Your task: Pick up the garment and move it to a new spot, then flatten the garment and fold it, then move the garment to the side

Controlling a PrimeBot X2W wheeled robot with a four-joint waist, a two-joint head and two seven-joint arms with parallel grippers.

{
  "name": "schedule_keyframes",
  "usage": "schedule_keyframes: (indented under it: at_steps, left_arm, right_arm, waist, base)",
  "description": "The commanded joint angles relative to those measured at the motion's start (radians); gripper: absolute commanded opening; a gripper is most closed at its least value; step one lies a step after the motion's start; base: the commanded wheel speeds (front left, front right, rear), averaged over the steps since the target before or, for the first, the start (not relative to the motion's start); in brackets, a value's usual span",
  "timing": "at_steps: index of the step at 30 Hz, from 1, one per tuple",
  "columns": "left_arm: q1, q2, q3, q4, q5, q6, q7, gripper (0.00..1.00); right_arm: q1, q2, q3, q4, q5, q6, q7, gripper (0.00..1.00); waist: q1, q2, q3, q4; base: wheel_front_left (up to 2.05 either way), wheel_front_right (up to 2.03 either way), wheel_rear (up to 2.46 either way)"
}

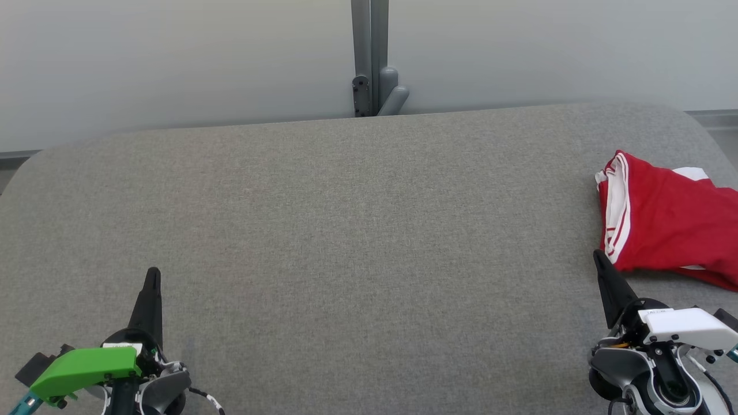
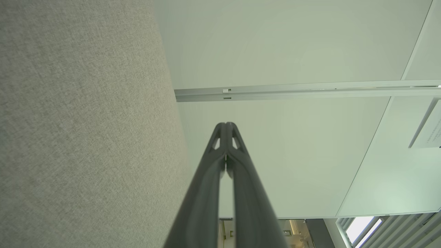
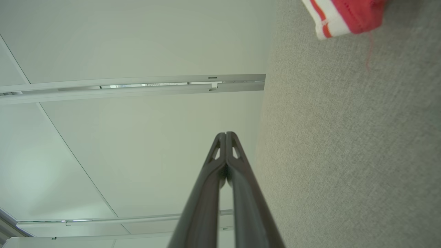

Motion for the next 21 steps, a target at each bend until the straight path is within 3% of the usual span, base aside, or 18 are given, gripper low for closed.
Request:
schedule_keyframes:
  at_steps: [1,21]
  left_arm:
    - [-0.015,0.006,0.003,-0.001,-0.002,-0.004,0.004,0.00]
    - [-0.015,0.006,0.003,-0.001,-0.002,-0.004,0.004,0.00]
  right_arm:
    - [-0.009,-0.003,-0.002,-0.005,0.004,0.000,0.004,0.00]
    - [-0.009,-0.003,-0.003,-0.005,0.003,0.000,0.004,0.00]
  waist:
    - [0.0000,0.0087,0.000,0.000]
    - [0.0000,0.0087,0.000,0.000]
  base:
    - [0.00,0.00,0.00]
    - [0.00,0.00,0.00]
